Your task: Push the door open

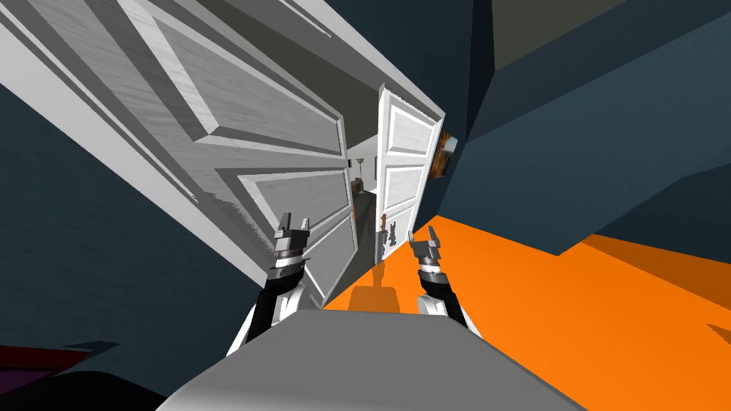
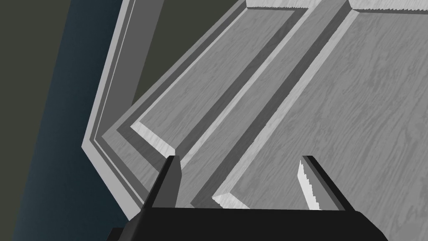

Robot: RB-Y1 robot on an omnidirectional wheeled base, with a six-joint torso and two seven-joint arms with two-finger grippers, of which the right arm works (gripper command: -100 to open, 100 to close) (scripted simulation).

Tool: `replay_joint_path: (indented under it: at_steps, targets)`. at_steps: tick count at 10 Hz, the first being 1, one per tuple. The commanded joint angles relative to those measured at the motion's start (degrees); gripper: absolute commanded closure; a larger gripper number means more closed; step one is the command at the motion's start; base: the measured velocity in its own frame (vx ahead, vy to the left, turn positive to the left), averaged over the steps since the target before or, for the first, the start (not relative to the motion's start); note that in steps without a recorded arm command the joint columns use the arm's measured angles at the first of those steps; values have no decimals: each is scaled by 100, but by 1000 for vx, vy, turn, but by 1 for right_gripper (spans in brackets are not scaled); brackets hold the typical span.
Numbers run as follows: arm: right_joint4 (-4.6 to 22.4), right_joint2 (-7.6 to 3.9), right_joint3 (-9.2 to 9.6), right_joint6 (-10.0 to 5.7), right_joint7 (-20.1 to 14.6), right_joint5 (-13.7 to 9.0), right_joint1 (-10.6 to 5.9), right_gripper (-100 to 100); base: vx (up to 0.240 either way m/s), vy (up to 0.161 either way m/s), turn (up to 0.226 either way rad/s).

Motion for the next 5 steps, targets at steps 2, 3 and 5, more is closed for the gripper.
replay_joint_path:
  at_steps: [2, 3, 5]
  targets:
    - [307, -40, 217, -68, -260, -172, -90, -100, 73, -79, 92]
    - [445, -56, 301, -107, -361, -241, -130, -100, 73, -83, 78]
    - [723, -88, 469, -183, -562, -378, -209, -100, 90, -88, 96]
